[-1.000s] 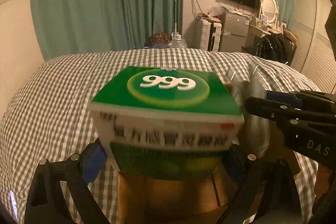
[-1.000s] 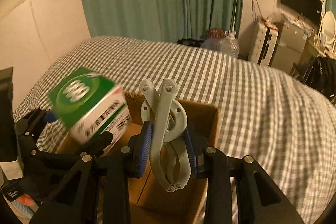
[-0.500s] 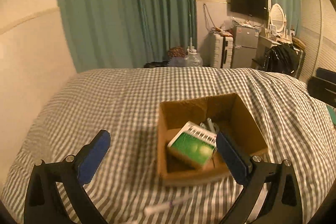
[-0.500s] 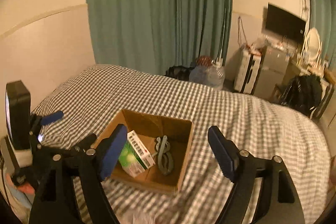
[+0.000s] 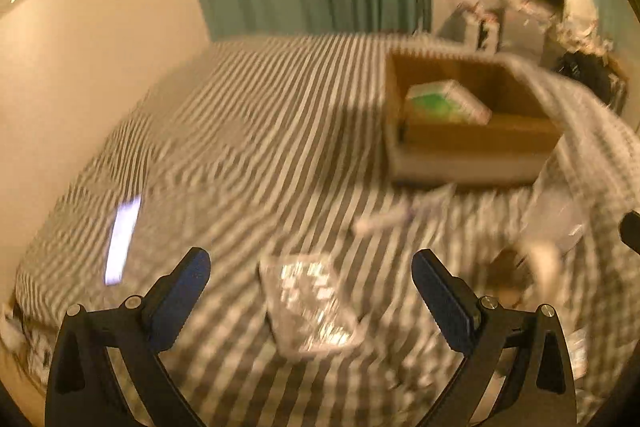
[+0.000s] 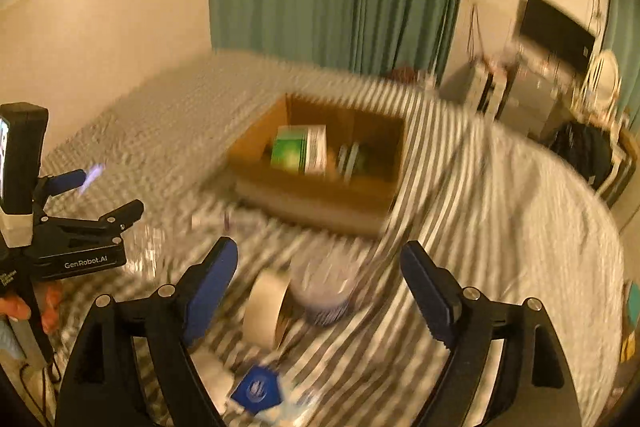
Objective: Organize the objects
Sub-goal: 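Grasp the silver blister pack with the left tool while the right tool grasps the tape roll, then lower the blister pack and tape roll into the cardboard box and release both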
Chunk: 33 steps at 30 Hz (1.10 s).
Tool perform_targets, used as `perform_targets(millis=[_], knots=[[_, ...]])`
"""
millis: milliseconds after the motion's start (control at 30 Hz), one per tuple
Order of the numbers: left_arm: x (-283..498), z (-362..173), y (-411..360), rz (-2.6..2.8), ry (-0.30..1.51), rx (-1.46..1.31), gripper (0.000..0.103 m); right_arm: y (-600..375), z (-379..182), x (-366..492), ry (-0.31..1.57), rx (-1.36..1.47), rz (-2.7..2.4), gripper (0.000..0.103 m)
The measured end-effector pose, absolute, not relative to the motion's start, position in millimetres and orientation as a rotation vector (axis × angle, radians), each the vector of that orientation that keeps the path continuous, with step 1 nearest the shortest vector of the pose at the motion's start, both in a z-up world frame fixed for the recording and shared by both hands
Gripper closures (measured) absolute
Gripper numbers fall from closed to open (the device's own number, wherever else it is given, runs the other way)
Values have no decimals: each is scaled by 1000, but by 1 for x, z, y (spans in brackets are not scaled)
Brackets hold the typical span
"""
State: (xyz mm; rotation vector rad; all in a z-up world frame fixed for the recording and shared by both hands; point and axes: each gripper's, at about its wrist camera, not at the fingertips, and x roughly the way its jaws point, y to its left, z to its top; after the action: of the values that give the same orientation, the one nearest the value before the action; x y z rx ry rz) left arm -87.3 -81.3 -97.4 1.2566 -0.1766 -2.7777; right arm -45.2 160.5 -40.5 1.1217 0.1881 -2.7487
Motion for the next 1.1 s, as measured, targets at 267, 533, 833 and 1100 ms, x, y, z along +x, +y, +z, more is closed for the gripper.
perform_targets(millis=[267,533,833,1100], knots=[[-91,-156,-106,-2617,-27,1399,0,136,-114,-45,170,1320,-2648,20],[-122,-184,-88,-2540,-186,1525,0,122,-146,-62,227,1384,-2592,36],[-125,-188,-80,-2604,-149,1625,29,122,-154,-66,217,1403,-2520,72],[-95,-157,-80,-2757,15,1618,32,124,-135,-50,191,1311,-2506,73]])
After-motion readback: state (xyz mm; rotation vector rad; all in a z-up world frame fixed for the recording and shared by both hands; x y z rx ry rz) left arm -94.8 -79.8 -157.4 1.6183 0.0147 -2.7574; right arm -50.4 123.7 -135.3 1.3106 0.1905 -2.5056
